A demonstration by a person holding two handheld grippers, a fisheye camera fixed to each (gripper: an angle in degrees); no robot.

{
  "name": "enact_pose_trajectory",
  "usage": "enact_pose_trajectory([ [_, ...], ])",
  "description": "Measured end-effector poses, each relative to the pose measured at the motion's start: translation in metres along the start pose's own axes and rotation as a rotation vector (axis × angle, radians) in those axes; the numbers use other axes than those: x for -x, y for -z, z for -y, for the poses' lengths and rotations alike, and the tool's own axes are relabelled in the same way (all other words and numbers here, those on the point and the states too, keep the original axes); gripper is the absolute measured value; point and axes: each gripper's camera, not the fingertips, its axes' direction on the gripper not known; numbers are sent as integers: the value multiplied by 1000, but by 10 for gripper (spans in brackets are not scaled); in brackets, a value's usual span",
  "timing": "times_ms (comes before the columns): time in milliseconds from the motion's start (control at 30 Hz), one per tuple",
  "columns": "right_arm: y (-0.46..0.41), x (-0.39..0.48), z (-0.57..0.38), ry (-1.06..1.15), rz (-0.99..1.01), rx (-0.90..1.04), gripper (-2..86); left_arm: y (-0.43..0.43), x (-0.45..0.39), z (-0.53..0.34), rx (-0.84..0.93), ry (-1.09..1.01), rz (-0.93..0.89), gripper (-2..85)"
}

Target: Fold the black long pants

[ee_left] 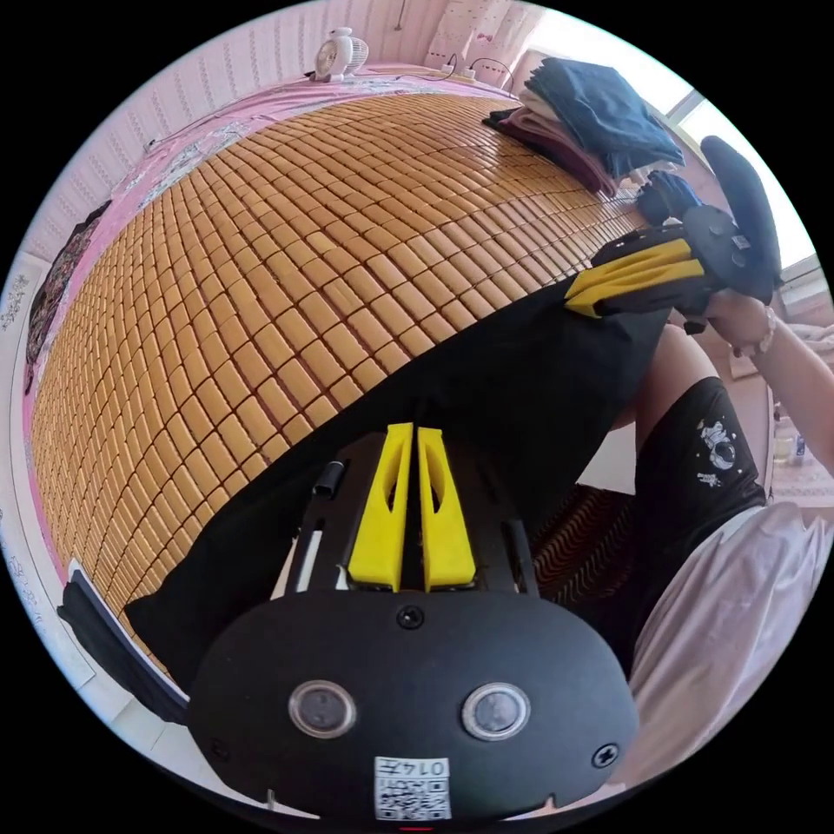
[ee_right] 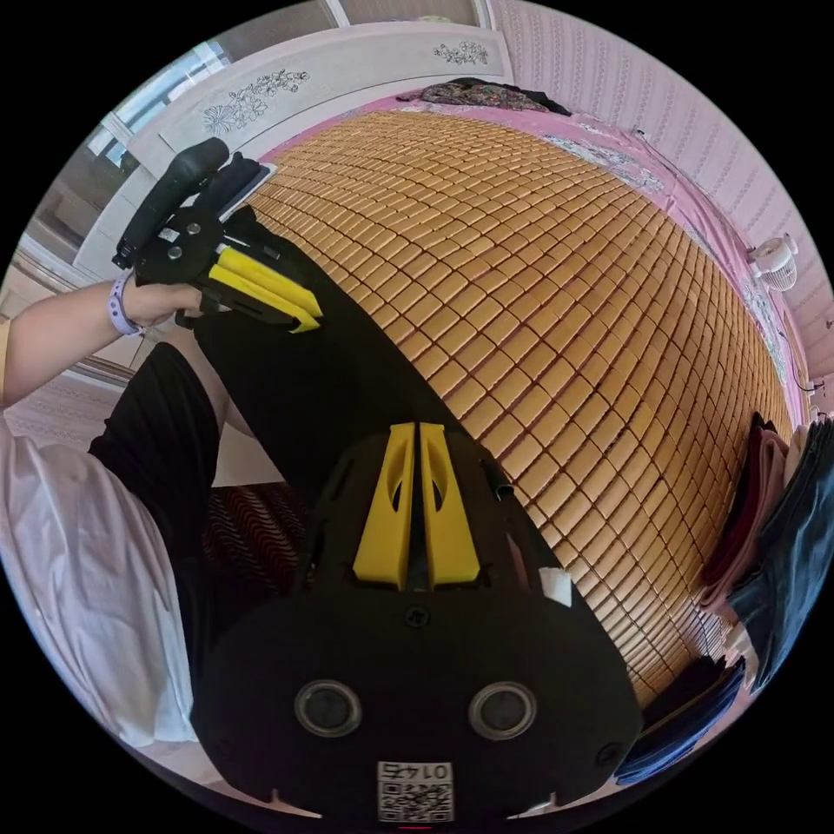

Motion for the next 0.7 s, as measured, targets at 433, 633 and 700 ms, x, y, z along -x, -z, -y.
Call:
enact_pose_trajectory([
  [433, -25, -31, -22, -331, 31, -85, 17, -7, 20, -15, -148, 247, -17, 35],
  [633, 30, -56, -130, -693, -208, -257, 91, 21, 19, -42, -224, 232, -43, 50],
  [700, 36, -70, -170, -859, -317, -238, 115, 30, 17, -58, -252, 235, -40, 47],
])
